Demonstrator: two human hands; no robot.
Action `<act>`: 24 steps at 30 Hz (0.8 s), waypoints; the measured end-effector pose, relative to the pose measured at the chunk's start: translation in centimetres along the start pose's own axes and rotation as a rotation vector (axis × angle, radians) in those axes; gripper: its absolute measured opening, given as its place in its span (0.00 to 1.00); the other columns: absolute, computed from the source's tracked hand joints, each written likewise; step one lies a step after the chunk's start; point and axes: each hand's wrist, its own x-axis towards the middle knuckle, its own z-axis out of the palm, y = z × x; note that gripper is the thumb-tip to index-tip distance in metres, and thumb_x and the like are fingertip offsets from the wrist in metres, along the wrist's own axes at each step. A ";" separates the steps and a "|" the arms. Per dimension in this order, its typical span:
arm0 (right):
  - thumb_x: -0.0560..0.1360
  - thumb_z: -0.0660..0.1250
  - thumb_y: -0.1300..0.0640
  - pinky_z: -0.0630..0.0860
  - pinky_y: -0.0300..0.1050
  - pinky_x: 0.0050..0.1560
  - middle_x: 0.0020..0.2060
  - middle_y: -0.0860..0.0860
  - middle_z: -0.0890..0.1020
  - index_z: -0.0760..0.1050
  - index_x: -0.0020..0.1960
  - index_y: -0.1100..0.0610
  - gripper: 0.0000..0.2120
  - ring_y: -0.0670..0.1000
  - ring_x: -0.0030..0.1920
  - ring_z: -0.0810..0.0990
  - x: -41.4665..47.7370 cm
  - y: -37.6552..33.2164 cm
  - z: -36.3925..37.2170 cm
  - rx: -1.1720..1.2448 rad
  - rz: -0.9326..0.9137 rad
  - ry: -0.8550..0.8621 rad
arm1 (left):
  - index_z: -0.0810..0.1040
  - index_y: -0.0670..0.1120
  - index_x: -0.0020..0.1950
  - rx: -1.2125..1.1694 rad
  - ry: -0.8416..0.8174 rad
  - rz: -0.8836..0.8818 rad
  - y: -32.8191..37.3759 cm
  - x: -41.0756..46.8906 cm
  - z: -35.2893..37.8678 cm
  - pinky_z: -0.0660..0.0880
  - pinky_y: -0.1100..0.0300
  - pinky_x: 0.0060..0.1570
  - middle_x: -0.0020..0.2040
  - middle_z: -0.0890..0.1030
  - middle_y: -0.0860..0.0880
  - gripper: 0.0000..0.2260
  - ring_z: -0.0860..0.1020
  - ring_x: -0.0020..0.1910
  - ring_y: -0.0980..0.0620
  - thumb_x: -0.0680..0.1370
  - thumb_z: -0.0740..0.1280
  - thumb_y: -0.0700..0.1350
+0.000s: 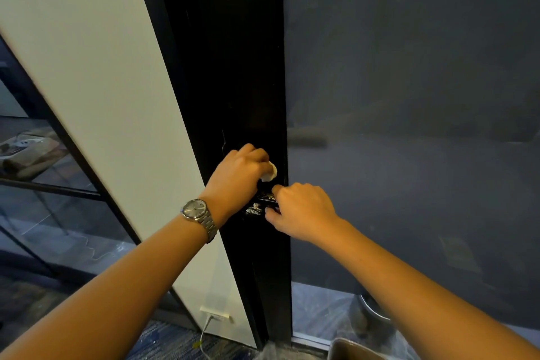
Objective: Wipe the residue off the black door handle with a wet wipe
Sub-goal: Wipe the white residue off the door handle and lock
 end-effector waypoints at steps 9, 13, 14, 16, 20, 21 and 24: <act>0.79 0.58 0.49 0.57 0.44 0.27 0.45 0.57 0.81 0.73 0.55 0.60 0.15 0.57 0.38 0.73 -0.1 0.0 0.1 0.010 -0.015 0.034 | 0.83 0.44 0.49 -0.070 0.106 -0.088 -0.5 -0.3 0.9 0.78 0.54 0.38 0.50 0.80 0.43 0.15 0.78 0.47 0.43 0.68 0.68 0.30; 0.78 0.59 0.49 0.61 0.45 0.30 0.45 0.56 0.81 0.73 0.54 0.59 0.14 0.59 0.44 0.79 -0.1 0.0 0.2 0.025 -0.020 0.045 | 0.80 0.44 0.55 -0.441 0.268 -0.530 -0.4 -1.5 1.1 0.68 0.79 0.38 0.54 0.80 0.43 0.15 0.74 0.42 0.54 0.74 0.62 0.31; 0.78 0.59 0.49 0.63 0.45 0.32 0.45 0.56 0.81 0.73 0.54 0.59 0.14 0.58 0.44 0.79 0.0 0.0 0.3 0.032 -0.021 0.043 | 0.80 0.43 0.56 -0.495 0.288 -0.596 0.0 -1.7 1.3 0.68 0.81 0.35 0.53 0.80 0.42 0.15 0.73 0.38 0.55 0.74 0.62 0.31; 0.78 0.59 0.49 0.64 0.45 0.34 0.45 0.56 0.81 0.73 0.54 0.59 0.14 0.58 0.44 0.79 0.1 0.1 0.3 0.041 -0.021 0.041 | 0.79 0.42 0.58 -0.638 0.339 -0.729 0.7 -2.0 1.5 0.68 0.79 0.29 0.46 0.81 0.43 0.13 0.71 0.31 0.57 0.75 0.63 0.33; 0.78 0.59 0.49 0.61 0.44 0.29 0.44 0.55 0.81 0.73 0.54 0.59 0.14 0.55 0.38 0.74 0.2 0.2 0.4 0.041 -0.020 0.044 | 0.80 0.41 0.53 -0.877 0.297 -0.956 -0.1 -2.3 2.5 0.70 0.67 0.31 0.38 0.78 0.49 0.09 0.72 0.32 0.56 0.75 0.67 0.43; 0.78 0.59 0.49 0.60 0.43 0.28 0.44 0.55 0.81 0.73 0.54 0.59 0.14 0.54 0.37 0.72 0.1 0.2 0.4 0.039 -0.020 0.044 | 0.80 0.41 0.50 -0.920 0.239 -0.985 -0.5 -2.4 2.7 0.70 0.63 0.32 0.36 0.78 0.48 0.08 0.72 0.32 0.54 0.75 0.67 0.44; 0.78 0.59 0.49 0.59 0.43 0.27 0.42 0.54 0.80 0.73 0.53 0.59 0.14 0.53 0.36 0.71 0.1 0.2 0.4 0.039 -0.015 0.039 | 0.79 0.44 0.40 -1.004 0.078 -0.962 -1.3 -2.4 2.4 0.76 0.54 0.38 0.36 0.77 0.43 0.09 0.76 0.36 0.45 0.76 0.65 0.47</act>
